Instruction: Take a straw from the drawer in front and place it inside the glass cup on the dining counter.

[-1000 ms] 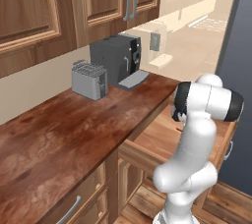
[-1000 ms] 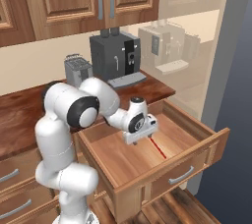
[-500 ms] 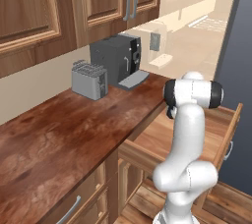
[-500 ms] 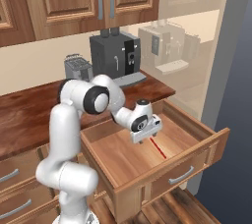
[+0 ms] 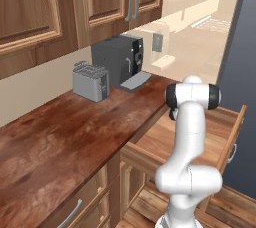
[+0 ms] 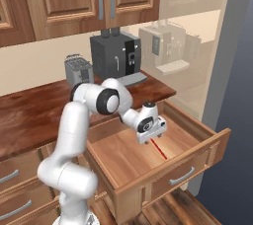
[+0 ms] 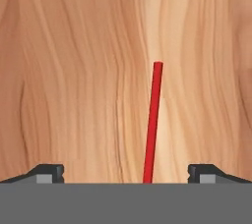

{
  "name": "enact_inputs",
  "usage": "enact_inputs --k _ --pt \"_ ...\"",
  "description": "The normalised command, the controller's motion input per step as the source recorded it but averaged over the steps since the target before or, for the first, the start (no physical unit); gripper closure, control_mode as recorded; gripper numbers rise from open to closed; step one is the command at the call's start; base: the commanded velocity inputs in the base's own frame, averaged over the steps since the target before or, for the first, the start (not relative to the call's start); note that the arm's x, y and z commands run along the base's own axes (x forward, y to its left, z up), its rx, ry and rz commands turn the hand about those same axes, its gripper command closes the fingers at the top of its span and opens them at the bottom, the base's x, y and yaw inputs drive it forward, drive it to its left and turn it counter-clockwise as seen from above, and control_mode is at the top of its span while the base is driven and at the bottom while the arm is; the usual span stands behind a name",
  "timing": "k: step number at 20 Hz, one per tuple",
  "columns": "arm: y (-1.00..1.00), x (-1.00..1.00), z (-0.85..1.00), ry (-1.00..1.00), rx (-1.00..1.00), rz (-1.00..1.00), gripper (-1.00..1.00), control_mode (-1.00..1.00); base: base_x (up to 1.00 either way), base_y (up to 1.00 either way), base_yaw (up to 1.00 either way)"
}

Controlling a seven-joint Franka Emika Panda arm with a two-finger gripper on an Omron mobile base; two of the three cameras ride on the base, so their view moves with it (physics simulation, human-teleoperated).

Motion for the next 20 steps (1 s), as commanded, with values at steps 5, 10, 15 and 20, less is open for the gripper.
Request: enact_inputs --k 5,10,15,20 --pt "-0.07 0.18 -0.33 0.00 0.00 0.00 -1.00 -1.00 0.00 0.00 0.00" --pt "-0.02 -0.04 -0.29 0.00 0.00 0.00 -1.00 -1.00 0.00 0.00 0.00" --pt "0.00 -0.01 -0.22 0.00 0.00 0.00 -1.00 -1.00 0.00 0.00 0.00" --pt "0.00 0.02 -0.25 0.00 0.00 0.00 -1.00 -1.00 0.00 0.00 0.00"
